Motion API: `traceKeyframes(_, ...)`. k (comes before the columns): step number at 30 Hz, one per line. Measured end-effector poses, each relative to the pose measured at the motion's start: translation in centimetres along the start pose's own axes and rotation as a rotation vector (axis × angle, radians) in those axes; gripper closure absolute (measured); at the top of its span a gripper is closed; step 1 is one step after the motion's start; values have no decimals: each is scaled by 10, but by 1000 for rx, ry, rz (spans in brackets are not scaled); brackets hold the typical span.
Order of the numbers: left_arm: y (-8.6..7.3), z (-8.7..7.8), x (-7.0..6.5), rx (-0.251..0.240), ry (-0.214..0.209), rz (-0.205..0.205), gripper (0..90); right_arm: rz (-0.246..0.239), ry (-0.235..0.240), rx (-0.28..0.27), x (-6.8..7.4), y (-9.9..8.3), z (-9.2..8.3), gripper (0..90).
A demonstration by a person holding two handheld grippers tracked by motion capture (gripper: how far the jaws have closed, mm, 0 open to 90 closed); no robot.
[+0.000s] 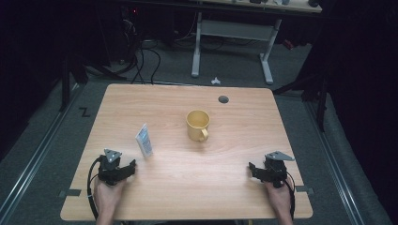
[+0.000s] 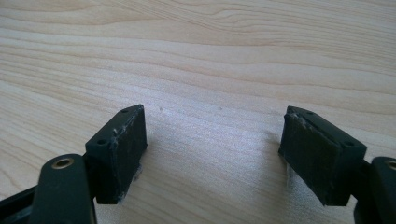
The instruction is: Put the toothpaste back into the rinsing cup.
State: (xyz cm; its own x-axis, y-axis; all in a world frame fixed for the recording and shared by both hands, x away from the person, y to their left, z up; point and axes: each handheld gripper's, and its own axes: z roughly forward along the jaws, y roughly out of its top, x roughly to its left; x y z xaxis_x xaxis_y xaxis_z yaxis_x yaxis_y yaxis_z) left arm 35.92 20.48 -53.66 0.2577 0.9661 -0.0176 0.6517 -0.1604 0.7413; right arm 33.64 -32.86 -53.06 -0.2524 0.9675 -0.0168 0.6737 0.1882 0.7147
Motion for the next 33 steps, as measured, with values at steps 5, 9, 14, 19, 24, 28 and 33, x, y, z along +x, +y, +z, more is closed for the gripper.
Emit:
traceKeyframes(5,0,1,-1,1,-8,0,258,0,0,0,0,0,0,228)
traceKeyframes(9,0,0,-2,5,-14,9,241,1,0,0,0,0,0,227)
traceKeyframes(14,1,0,-3,3,-28,-3,229,1,0,1,0,0,0,228)
traceKeyframes(19,1,-5,-4,-25,-52,-16,247,-2,1,0,0,0,0,227)
traceKeyframes(24,-1,-10,-5,-29,-88,-21,266,-2,0,0,0,0,0,227)
traceKeyframes(28,-3,-13,-8,-24,-98,-21,280,-2,0,0,0,0,0,227)
traceKeyframes(33,-1,-19,-15,-54,-106,-15,310,-2,1,1,0,0,0,227)
